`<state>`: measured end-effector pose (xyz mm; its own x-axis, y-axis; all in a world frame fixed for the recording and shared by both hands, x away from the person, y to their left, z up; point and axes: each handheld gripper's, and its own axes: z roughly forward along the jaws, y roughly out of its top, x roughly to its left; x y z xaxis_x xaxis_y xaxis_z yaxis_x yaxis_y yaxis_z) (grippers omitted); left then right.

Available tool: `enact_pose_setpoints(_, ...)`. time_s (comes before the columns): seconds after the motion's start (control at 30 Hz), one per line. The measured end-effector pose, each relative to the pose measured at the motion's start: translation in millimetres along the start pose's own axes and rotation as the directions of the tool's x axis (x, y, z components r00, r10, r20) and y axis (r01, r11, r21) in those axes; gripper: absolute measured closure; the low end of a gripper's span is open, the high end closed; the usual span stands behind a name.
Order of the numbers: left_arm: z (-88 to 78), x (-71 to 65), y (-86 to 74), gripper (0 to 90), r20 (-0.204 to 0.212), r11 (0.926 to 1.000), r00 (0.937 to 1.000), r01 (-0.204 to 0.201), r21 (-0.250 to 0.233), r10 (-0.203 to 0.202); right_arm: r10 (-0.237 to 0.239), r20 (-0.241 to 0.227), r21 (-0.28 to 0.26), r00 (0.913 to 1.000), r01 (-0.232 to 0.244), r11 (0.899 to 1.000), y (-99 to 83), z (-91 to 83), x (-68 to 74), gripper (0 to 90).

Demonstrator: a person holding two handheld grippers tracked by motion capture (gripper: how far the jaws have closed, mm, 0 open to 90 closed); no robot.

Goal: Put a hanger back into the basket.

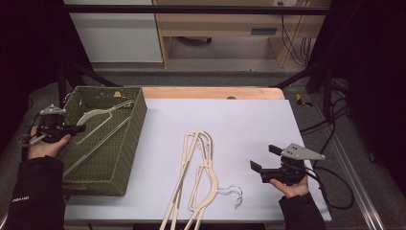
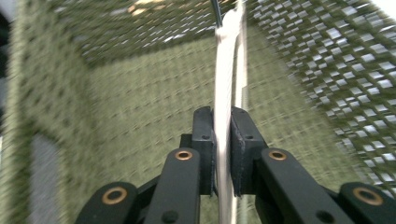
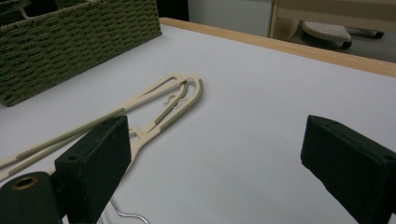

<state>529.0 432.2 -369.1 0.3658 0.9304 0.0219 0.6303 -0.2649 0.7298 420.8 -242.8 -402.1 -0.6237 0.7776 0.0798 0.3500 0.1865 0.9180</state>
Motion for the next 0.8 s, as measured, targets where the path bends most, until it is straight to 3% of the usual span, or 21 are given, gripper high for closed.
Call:
enact_pose_setpoints(0.07,0.1,3.6,-2.2,75.5,-0.027,0.9995,0.9993,0.025,0.022,-0.024,-0.002,-0.003,0.003,1.0000,0.002,1.000,-0.2,0.3,0.0,9.1)
enact_pose_setpoints(0.17,-0.2,7.8,-4.2,75.0,-0.049,0.9980,0.9985,0.027,0.058,-0.024,0.001,-0.002,0.005,1.0000,-0.001,1.000,-0.4,1.1,0.6,9.1)
enact_pose_setpoints(0.2,1.7,9.9,-6.3,73.3,-0.077,0.9959,0.9960,0.052,0.074,-0.047,-0.002,-0.005,0.005,1.0000,0.002,1.000,-0.5,1.6,0.7,9.1)
enact_pose_setpoints(0.23,1.7,9.9,-6.3,71.5,-0.077,0.9959,0.9960,0.052,0.074,-0.047,-0.002,-0.005,0.005,1.0000,0.002,1.000,-0.5,1.6,0.7,9.1)
enact_pose_setpoints(0.3,3.9,12.1,-8.6,69.6,-0.108,0.9916,0.9906,0.094,0.089,-0.084,0.004,-0.008,0.008,1.0000,-0.004,1.000,-0.5,1.7,1.3,9.1)
enact_pose_setpoints(0.43,2.8,13.7,-10.6,60.0,-0.138,0.9878,0.9844,0.123,0.096,-0.109,0.003,-0.008,0.008,1.0000,-0.003,1.000,-0.6,1.9,1.3,9.1)
enact_pose_setpoints(0.53,-7.7,14.8,-14.4,58.9,-0.125,0.9873,0.9817,0.151,0.051,-0.143,0.003,-0.008,0.007,1.0000,-0.003,1.000,-0.5,1.4,1.5,9.1)
enact_pose_setpoints(0.63,-14.3,12.4,-15.3,56.3,-0.126,0.9892,0.9828,0.141,0.040,-0.135,0.003,-0.008,0.005,1.0000,-0.003,1.000,-0.3,1.0,1.2,9.1)
enact_pose_setpoints(0.7,-24.0,7.3,-15.0,51.5,-0.113,0.9903,0.9839,0.139,-0.001,-0.138,0.004,-0.009,0.003,0.9999,-0.004,1.000,0.0,0.6,1.3,9.1)
enact_pose_setpoints(0.73,-33.1,0.8,-13.3,47.7,-0.100,0.9916,0.9871,0.121,-0.046,-0.125,-0.004,-0.011,0.002,0.9999,0.004,1.000,0.1,-0.1,0.7,9.1)
enact_pose_setpoints(0.77,-33.1,0.8,-13.3,45.8,-0.100,0.9916,0.9871,0.121,-0.046,-0.125,-0.004,-0.011,0.002,0.9999,0.004,1.000,0.1,-0.1,0.7,9.1)
enact_pose_setpoints(0.8,-43.4,-9.2,-10.3,43.1,-0.087,0.9904,0.9904,0.099,-0.096,-0.108,0.002,-0.011,-0.002,0.9999,-0.002,1.000,0.3,0.0,1.3,9.1)
